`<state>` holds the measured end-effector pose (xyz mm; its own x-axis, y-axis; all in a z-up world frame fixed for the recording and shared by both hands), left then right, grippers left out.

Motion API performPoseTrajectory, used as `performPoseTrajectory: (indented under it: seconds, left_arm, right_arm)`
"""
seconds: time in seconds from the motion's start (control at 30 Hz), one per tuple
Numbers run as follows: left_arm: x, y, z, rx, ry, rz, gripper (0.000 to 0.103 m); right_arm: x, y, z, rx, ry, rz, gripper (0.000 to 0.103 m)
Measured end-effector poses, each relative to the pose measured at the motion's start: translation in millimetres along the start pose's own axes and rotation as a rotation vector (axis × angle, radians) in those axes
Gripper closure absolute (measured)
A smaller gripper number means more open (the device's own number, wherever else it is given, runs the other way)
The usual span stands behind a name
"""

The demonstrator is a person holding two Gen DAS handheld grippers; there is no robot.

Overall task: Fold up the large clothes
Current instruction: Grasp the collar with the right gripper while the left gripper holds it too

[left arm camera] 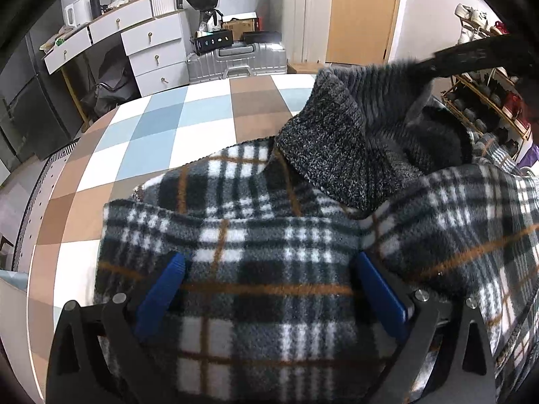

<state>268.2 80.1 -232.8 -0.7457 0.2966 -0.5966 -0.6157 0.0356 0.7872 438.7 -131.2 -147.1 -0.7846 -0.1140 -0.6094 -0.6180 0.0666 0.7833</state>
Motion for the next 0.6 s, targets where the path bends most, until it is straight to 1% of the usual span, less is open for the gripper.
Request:
performPoseTrajectory:
  seconds: [0.07, 0.1, 0.13, 0.17, 0.2, 0.27, 0.3, 0.37, 0.4, 0.43, 0.47, 0.5, 0.53, 0.6]
  left_arm:
    - [0, -1, 1, 0.006, 0.005, -0.007, 0.003]
    - [0, 0, 0, 0.008, 0.007, -0.008, 0.002]
    - [0, -1, 1, 0.013, 0.011, -0.009, 0.002]
    - [1, -1, 1, 0.014, 0.011, -0.010, 0.002]
    - [2, 0, 1, 0.012, 0.011, -0.012, 0.002]
    - [2, 0, 1, 0.010, 0.011, -0.015, 0.002]
    - [2, 0, 2, 0.011, 0.012, -0.017, 0.002]
    - [2, 0, 1, 0.015, 0.015, -0.022, 0.002]
    - [2, 0, 1, 0.017, 0.016, -0.024, 0.002]
    - [2, 0, 1, 0.019, 0.017, -0.025, 0.002]
    - [2, 0, 2, 0.019, 0.018, -0.026, 0.002]
    - [2, 0, 2, 0.019, 0.016, -0.027, 0.002]
    - [2, 0, 2, 0.022, 0.018, -0.027, 0.002]
    - [3, 0, 4, 0.028, 0.020, -0.028, 0.002]
  right_arm:
    - [15, 1, 8, -0.068, 0.008, 0.077, 0.033]
    - [24, 1, 18, -0.104, 0.046, 0.113, 0.033]
    - [30, 3, 26, -0.102, 0.080, 0.124, 0.033]
    - [38, 3, 35, -0.067, 0.141, 0.114, 0.033]
    - [43, -1, 42, 0.004, 0.206, 0.099, 0.033]
    - [51, -10, 50, 0.098, 0.274, 0.111, 0.033]
    - [52, -18, 52, 0.125, 0.269, 0.130, 0.033]
    - [50, -25, 48, 0.121, 0.213, 0.156, 0.035]
    - [48, -28, 45, 0.105, 0.170, 0.168, 0.037]
    - [47, -29, 42, 0.089, 0.146, 0.176, 0.053]
    - [47, -29, 36, 0.066, 0.119, 0.197, 0.085]
    - [47, -32, 30, 0.030, 0.079, 0.227, 0.095]
    - [46, -29, 23, 0.020, 0.047, 0.227, 0.093]
    - [45, -25, 10, 0.005, -0.027, 0.217, 0.094]
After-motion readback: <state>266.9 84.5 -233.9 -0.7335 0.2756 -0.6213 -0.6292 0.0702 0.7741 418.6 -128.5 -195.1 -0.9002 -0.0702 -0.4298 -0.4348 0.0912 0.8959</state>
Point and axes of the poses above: each gripper's, at about its wrist camera, not at the fingertips, and y roughly against the way its jaws point, z to its left, x to its underside, the point moved 5 cm from there along -y, roughly the way its jaws point, and after that the axes turned 9 degrees about -y, right-handed, at the moved point
